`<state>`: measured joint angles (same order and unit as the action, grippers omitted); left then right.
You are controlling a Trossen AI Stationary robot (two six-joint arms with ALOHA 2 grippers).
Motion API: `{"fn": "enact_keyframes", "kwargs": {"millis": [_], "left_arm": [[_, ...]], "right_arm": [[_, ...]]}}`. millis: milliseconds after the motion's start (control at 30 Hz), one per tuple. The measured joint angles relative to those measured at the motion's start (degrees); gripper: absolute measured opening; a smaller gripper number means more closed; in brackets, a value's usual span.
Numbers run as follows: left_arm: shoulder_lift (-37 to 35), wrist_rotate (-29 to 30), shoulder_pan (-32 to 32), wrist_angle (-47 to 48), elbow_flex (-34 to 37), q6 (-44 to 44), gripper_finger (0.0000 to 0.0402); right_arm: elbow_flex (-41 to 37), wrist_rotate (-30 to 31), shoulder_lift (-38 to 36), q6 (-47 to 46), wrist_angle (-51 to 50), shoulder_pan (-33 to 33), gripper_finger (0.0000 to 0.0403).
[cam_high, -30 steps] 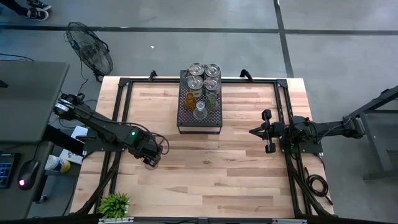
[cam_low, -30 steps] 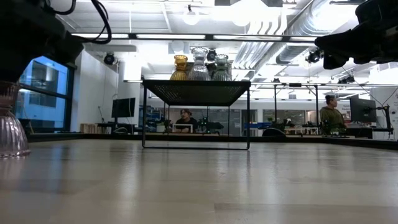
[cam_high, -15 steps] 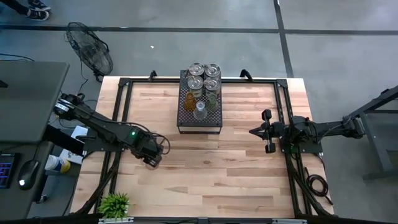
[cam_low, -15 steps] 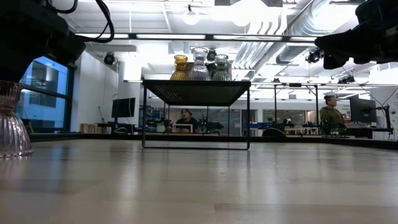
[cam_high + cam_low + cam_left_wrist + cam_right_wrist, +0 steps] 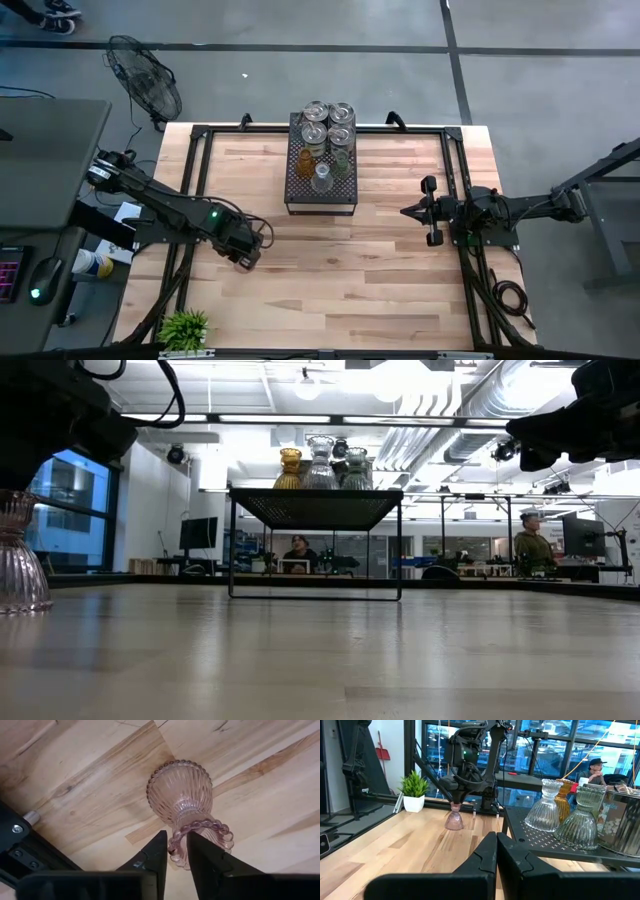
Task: Pick & Place candle stick holders
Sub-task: Put the pink candle holder on the black shelf
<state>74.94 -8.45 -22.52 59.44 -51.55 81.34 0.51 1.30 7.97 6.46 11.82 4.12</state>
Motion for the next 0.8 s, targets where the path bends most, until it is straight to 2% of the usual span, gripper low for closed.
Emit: {"fn": "enact_keyframes", "kwargs": {"millis": [233, 800], "left_arm": [[-0.1, 0.0, 0.0, -0.5, -0.1, 0.0, 0.004], [-0.2, 1.3, 0.0, -3.7, -0.3, 0.4, 0.0014]], "right_arm": [[0.0, 0.0, 0.0, 0.0, 0.0, 0.0, 0.0], [0.0, 0.0, 0.0, 0.0, 0.0, 0.0, 0.0]]}}
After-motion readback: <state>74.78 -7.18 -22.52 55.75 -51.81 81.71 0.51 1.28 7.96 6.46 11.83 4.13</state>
